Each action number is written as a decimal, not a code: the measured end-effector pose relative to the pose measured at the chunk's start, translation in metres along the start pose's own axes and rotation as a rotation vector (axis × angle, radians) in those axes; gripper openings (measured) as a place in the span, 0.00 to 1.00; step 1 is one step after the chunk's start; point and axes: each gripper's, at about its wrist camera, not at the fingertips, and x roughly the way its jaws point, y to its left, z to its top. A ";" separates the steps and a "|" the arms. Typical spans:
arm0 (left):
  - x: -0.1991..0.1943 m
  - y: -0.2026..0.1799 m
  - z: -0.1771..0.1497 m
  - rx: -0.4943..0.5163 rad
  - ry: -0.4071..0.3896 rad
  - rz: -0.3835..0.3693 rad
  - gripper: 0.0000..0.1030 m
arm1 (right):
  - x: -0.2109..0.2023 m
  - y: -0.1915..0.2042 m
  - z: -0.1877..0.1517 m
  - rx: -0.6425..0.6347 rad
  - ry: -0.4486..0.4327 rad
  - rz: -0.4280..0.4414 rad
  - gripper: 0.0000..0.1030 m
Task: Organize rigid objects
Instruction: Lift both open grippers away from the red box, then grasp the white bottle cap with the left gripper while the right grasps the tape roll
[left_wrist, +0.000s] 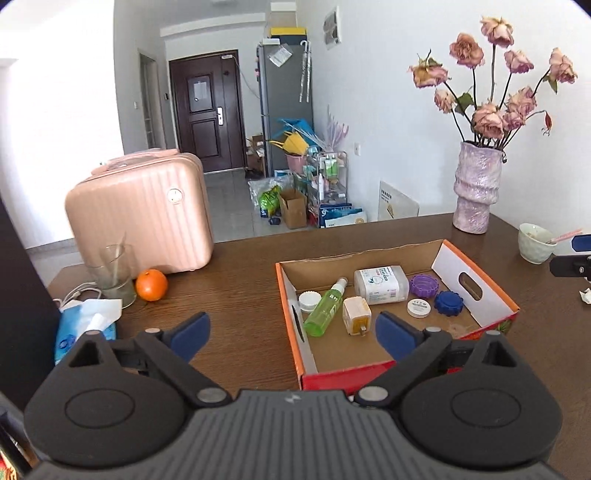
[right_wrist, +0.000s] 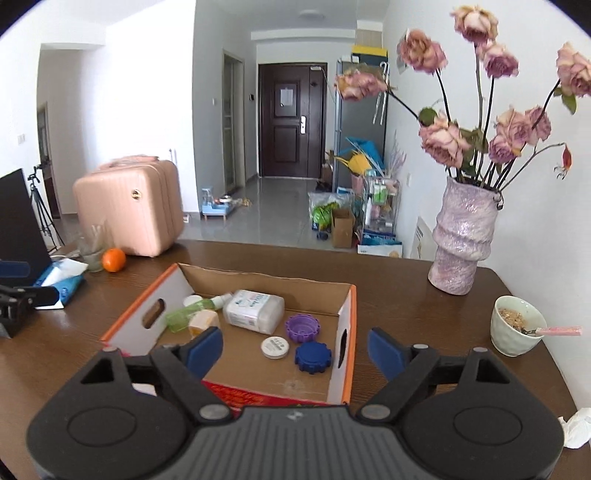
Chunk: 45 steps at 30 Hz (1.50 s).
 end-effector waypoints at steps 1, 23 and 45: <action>-0.006 0.001 -0.001 -0.003 -0.004 -0.001 0.96 | -0.006 0.003 -0.001 -0.006 -0.006 0.002 0.83; -0.157 0.000 -0.180 0.027 -0.238 0.126 1.00 | -0.149 0.053 -0.175 -0.094 -0.285 -0.026 0.95; -0.103 -0.004 -0.227 -0.006 -0.087 -0.047 1.00 | -0.113 0.101 -0.247 0.001 -0.136 0.037 0.95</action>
